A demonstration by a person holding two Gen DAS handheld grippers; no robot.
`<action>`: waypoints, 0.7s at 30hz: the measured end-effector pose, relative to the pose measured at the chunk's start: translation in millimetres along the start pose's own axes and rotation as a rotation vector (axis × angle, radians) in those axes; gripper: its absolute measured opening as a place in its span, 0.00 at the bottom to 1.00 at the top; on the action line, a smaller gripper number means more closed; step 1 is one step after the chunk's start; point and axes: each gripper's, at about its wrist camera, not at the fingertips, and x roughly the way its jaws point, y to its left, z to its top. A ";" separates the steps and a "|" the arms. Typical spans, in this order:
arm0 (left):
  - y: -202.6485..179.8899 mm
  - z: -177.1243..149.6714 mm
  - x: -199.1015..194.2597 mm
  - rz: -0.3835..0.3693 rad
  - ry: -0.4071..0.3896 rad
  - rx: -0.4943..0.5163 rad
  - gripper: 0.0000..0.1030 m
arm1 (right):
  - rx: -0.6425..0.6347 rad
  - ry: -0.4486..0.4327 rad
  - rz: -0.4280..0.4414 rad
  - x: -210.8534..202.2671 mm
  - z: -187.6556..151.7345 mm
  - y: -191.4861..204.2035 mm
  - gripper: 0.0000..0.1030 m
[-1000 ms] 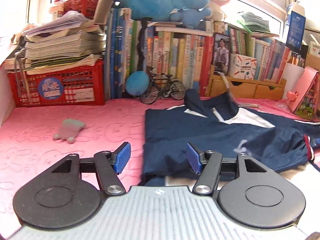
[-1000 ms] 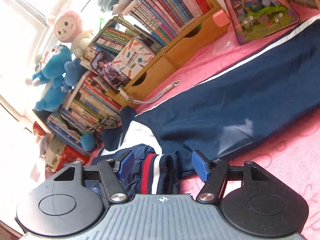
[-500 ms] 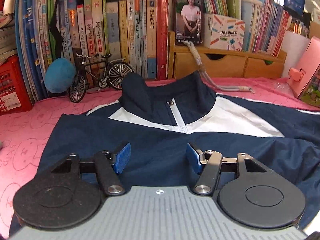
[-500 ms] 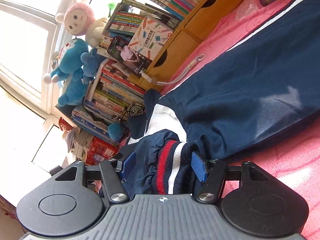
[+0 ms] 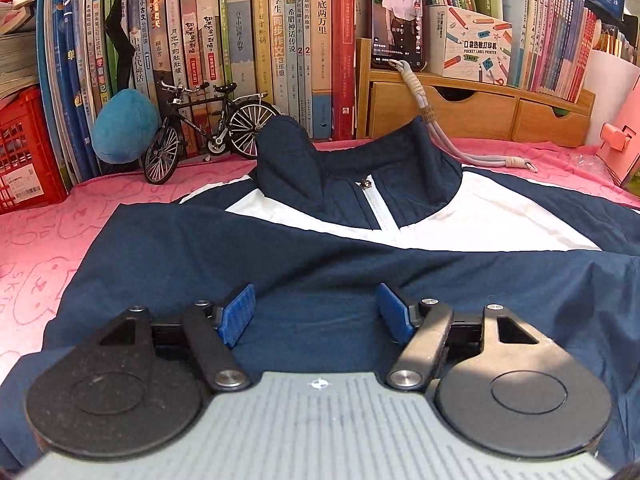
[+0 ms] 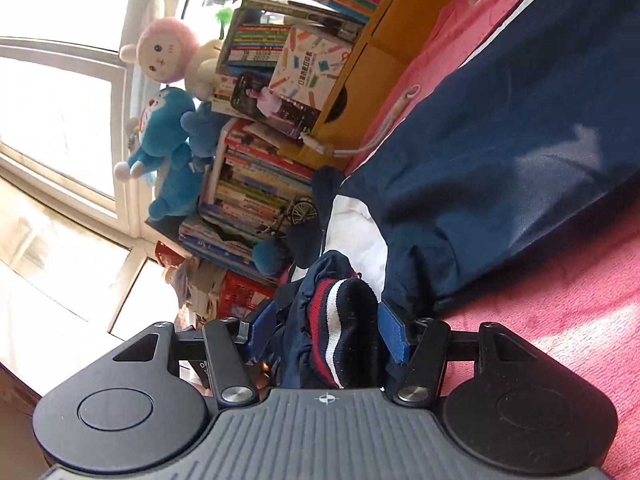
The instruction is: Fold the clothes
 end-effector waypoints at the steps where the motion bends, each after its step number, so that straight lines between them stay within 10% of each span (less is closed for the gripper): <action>1: 0.0 0.0 0.0 0.000 0.000 0.000 0.67 | -0.002 -0.001 0.001 0.3 0.2 0.1 0.56; 21: 0.1 -0.9 0.6 -0.004 0.002 -0.004 0.70 | -0.202 0.101 -0.020 33.2 -9.8 37.1 0.61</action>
